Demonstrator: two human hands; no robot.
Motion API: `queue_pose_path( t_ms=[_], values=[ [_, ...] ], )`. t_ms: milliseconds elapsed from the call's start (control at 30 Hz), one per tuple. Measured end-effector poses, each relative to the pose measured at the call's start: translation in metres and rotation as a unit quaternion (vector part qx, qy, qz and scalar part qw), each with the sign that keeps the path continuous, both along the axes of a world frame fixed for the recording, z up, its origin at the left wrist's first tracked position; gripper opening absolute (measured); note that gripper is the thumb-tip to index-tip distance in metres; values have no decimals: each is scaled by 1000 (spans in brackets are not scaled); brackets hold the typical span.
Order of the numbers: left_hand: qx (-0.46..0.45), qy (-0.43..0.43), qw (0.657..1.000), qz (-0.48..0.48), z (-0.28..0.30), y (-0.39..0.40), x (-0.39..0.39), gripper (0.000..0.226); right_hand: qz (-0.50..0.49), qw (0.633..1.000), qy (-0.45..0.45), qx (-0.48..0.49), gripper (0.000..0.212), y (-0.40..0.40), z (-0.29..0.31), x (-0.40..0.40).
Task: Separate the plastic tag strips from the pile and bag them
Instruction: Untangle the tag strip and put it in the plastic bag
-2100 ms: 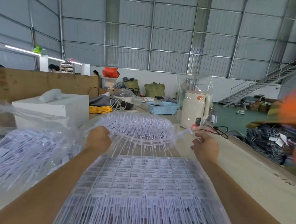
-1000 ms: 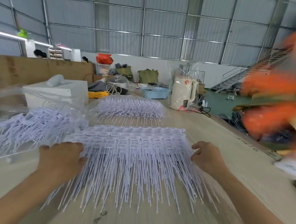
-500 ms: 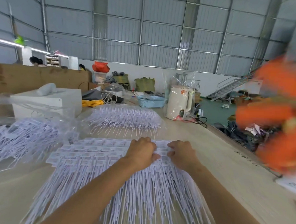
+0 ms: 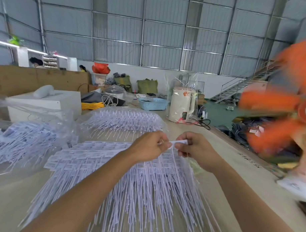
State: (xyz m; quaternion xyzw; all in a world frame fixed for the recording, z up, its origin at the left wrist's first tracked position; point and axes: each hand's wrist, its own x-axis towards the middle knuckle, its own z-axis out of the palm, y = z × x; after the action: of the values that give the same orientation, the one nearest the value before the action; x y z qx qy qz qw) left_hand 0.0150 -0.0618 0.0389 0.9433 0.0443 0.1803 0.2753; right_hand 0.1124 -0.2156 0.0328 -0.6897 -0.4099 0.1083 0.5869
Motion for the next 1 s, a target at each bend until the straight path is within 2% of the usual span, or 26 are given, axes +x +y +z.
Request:
queue_pose_path(
  t_ms=[100, 167, 267, 467, 567, 600, 667, 733, 800, 900, 1000],
  values=[
    [-34, 5, 999, -4, 7, -8, 1, 39, 11, 999, 34, 22, 7, 1, 6, -8],
    [-67, 14, 998, -2, 8, -10, 1, 43, 22, 999, 34, -18, 1, -1, 7, -11],
    [-94, 46, 994, -7, 6, -12, -1, 40, 20, 998, -17, -57, 10, 1, 3, -13],
    [-183, 61, 981, -3, 7, -13, 0, 36, -55, 981, -184, -29, 33, 9, -8, -11],
    [-225, 68, 972, -25, 8, -11, -1, 37, -128, 969, -211, -24, 33, 10, -12, -3],
    [-244, 73, 966, -48, 7, -11, -4, 39, -170, 969, -177, -15, 28, 7, -12, 3],
    [-240, 79, 964, -87, 6, -10, -10, 46, -208, 977, 5, 53, 18, -2, -7, 13],
    [-216, 75, 970, -89, 5, -5, -13, 45, -169, 958, 201, 114, 10, -10, 5, 16],
    [-195, 73, 976, -66, 3, 0, -12, 23, -93, 943, 298, 116, 12, -14, 17, 12],
    [-150, 69, 986, -39, 0, 3, -8, 34, 6, 962, 271, 19, 14, -10, 24, -7],
    [-102, 16, 994, -40, -1, -2, -10, 40, 26, 980, 191, -52, 13, 2, 19, -25]
  ],
)
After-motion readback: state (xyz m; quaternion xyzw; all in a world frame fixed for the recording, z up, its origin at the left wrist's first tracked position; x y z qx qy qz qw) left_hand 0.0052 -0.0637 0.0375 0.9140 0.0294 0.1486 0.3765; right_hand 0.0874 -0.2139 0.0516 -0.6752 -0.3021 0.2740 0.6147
